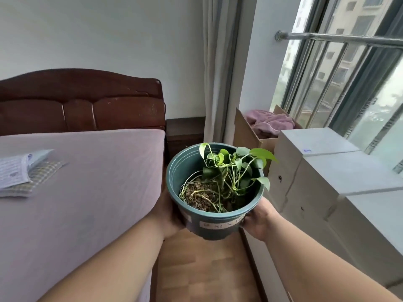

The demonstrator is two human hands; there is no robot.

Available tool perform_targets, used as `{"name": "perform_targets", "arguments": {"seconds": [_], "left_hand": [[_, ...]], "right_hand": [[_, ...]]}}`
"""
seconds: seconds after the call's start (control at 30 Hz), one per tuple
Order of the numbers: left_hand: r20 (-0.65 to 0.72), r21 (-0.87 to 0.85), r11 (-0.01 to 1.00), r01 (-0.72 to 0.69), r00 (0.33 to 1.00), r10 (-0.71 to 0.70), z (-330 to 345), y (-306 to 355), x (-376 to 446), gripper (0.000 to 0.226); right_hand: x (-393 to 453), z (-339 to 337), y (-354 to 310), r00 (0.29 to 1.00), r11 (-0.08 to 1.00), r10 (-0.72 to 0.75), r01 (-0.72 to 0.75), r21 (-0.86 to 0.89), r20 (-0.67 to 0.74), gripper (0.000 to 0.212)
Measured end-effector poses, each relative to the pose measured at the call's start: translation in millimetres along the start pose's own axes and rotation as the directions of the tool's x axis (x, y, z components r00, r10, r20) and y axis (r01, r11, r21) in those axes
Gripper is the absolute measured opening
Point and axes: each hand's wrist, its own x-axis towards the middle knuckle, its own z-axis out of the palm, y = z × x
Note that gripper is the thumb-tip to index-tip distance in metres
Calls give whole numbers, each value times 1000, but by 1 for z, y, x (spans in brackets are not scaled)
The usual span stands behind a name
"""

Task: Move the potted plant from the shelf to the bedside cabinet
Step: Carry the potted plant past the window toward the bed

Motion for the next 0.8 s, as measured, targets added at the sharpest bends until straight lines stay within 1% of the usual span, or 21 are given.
{"name": "perform_targets", "arguments": {"seconds": [0.17,0.23,0.37,0.57,0.63,0.7,0.8], "left_hand": [[-10,-17,999,-45,999,45,-4,54,70,62],[-60,-9,998,-68,996,68,-6,71,99,62],[-119,-13,993,-121,986,118,-16,104,160,62],[-189,-68,984,-166,970,150,-22,163,247,59],[-244,-58,981,-182,956,163,-26,185,272,59],[-268,-30,980,-197,946,182,-31,209,297,59],[-311,15,979,-202,930,197,-51,246,340,58]], "right_hand": [[82,36,-44,999,1000,19,-19,-13,39,56],[119,48,-59,998,1000,24,-23,-14,65,55],[200,71,-85,989,999,39,-35,-29,140,58],[311,109,-148,958,992,91,-65,-104,271,58],[342,126,-166,955,990,98,-66,-122,279,57],[372,146,-179,943,987,130,-95,-128,305,58],[425,178,-194,905,983,181,-155,-98,384,59]]}}
